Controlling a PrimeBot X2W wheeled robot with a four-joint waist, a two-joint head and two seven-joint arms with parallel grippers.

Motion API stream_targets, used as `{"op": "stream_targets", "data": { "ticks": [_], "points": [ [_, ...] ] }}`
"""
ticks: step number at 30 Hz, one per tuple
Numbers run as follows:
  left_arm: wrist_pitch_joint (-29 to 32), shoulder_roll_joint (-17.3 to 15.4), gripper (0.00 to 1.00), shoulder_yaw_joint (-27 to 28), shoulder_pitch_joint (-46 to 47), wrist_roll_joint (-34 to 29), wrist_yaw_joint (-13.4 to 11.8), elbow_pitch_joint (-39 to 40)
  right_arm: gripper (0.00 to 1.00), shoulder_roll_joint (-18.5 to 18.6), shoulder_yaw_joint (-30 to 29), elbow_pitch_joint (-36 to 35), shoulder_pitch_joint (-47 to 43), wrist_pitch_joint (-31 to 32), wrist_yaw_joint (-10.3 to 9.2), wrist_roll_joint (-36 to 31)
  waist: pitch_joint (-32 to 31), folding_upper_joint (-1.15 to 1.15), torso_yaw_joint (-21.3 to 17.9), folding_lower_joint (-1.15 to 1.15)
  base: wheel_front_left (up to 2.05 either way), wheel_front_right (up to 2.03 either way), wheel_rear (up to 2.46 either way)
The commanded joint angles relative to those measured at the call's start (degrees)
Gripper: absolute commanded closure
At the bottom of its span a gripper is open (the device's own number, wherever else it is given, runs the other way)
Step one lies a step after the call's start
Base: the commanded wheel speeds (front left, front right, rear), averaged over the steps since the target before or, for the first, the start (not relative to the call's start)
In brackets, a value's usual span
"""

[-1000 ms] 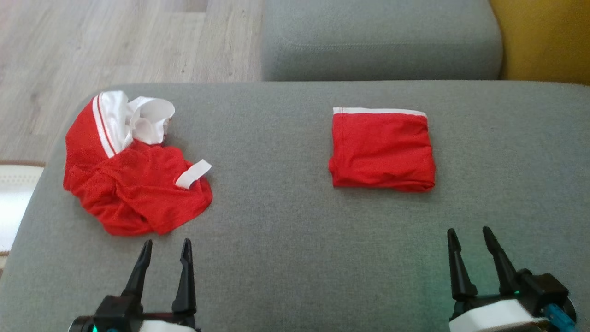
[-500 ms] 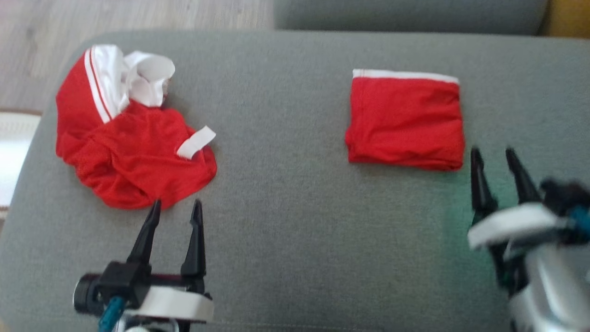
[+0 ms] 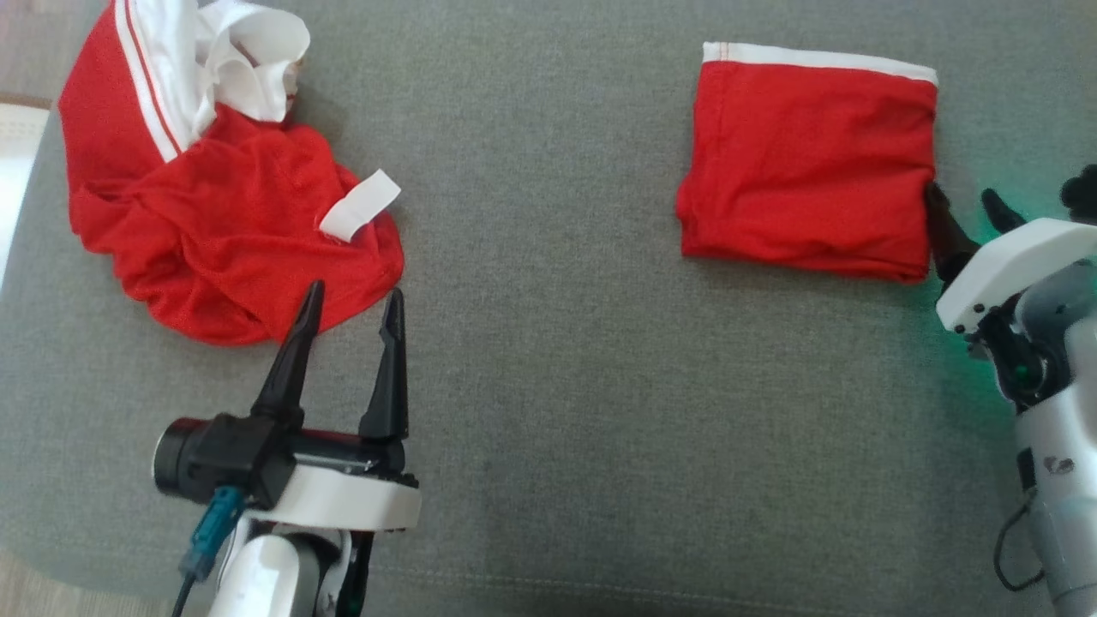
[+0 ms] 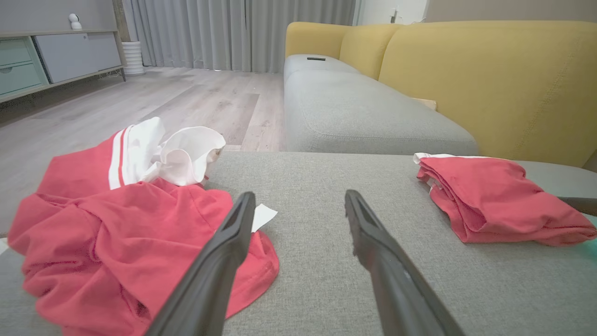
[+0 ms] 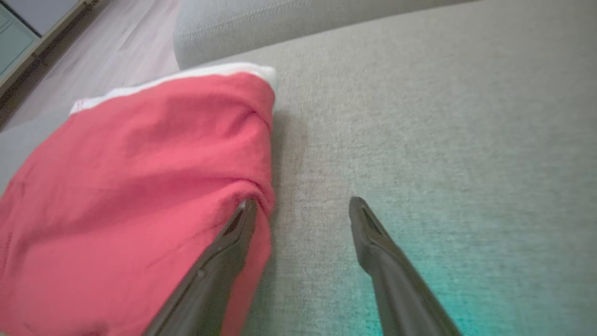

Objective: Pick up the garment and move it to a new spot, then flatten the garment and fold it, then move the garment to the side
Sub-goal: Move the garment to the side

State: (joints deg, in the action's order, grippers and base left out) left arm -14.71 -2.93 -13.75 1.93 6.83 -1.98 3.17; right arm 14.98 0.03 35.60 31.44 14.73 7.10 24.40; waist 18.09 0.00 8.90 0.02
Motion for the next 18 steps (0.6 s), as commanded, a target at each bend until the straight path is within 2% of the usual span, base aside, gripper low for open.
{"op": "stream_targets", "data": {
  "ticks": [1,4,7,16,17,18],
  "points": [
    [-0.29,0.05,0.0,1.66,1.62,0.49,0.0,1.65,0.0,0.56,1.41,-1.53,1.77,0.26,0.39,0.92,0.64,0.0,0.11,-0.02,0.0,0.0,0.0],
    [-0.29,0.05,0.0,1.34,2.24,0.56,0.27,1.49,0.0,0.63,2.19,-0.71,2.72,0.07,0.39,2.41,1.15,0.0,0.07,-0.02,0.0,0.0,0.0],
    [-0.29,0.05,0.0,0.95,2.79,0.36,0.4,1.51,0.0,1.35,2.79,-0.92,3.57,-2.63,0.39,1.89,1.57,0.0,0.07,-0.02,0.0,0.0,0.0],
    [-0.29,0.05,0.0,0.0,3.86,0.29,0.26,1.63,0.0,0.18,4.57,2.12,6.12,-0.76,0.39,1.58,2.44,0.0,0.54,-0.02,0.0,0.0,0.0],
    [-0.29,0.05,0.0,-0.07,3.98,0.31,0.26,1.69,0.07,0.19,5.03,2.44,6.24,-0.15,0.39,1.71,2.63,0.0,0.63,-0.02,0.0,0.0,0.0],
    [-0.29,0.05,0.0,-0.09,4.09,0.37,0.23,1.73,0.26,0.19,5.44,2.62,6.33,0.4,0.39,2.03,2.8,0.0,0.69,-0.02,0.0,0.0,0.0]
  ]
}}
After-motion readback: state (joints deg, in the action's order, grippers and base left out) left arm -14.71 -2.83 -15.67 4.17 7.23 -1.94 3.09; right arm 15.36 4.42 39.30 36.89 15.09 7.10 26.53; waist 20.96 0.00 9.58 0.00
